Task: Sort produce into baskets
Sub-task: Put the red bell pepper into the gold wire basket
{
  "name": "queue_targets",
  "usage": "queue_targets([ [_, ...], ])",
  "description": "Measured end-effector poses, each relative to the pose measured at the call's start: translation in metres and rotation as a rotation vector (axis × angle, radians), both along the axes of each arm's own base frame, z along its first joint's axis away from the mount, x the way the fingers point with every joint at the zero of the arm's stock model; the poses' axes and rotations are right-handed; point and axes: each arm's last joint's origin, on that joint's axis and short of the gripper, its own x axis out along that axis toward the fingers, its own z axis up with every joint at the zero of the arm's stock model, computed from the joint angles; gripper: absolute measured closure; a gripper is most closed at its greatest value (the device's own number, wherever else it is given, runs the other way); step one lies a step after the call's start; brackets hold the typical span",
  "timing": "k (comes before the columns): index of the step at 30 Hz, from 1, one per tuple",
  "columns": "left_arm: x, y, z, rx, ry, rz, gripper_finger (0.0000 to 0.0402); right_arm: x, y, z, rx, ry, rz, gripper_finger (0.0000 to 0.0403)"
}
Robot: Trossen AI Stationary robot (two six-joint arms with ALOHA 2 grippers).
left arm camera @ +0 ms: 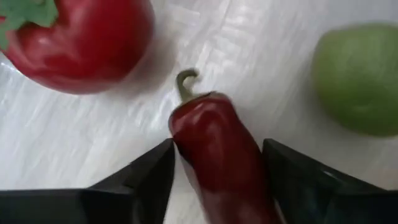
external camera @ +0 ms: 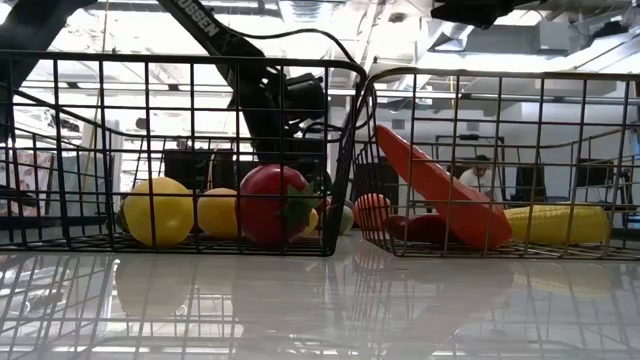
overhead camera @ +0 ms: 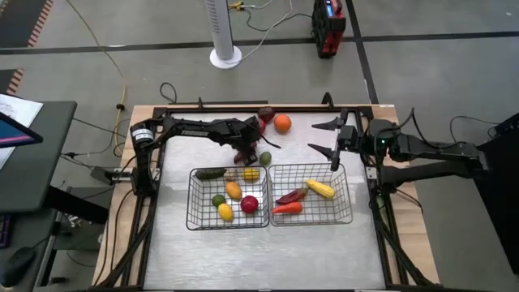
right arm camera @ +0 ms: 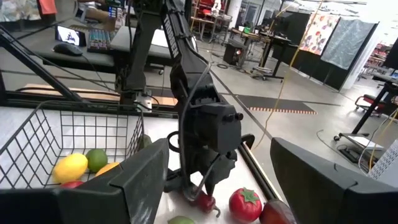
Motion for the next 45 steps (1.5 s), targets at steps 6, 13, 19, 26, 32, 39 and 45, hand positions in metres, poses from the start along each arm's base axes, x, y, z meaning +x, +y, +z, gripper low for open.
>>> queue_targets([
  [6,-0.001,-0.001,0.002,-0.006,0.023,-0.027,0.027,0.0,0.0,0.0,0.0,0.0,0.0,0.0093],
  [13,0.003,0.0,0.023,-0.032,0.038,-0.082,0.0287,0.0,0.0,0.0,0.0,0.0,0.0,0.0093],
  [19,0.008,0.0,0.07,-0.023,-0.048,-0.16,0.0281,0.0,0.0,-0.001,0.001,0.008,-0.001,0.0093],
  [26,0.016,-0.012,0.115,-0.068,-0.271,-0.304,0.0281,0.0,0.0,-0.001,0.001,0.009,-0.001,0.0093],
  [32,0.035,-0.038,0.132,-0.074,-0.433,-0.453,0.0281,0.0,0.0,0.001,-0.006,-0.01,-0.001,0.0093],
  [39,0.049,-0.071,0.139,0.009,-0.502,-0.577,0.028,-0.004,0.0,0.003,-0.009,-0.024,-0.012,0.0093],
  [45,0.053,-0.09,0.141,0.005,-0.523,-0.622,0.028,-0.009,0.0,0.005,-0.006,-0.039,-0.014,0.0093],
])
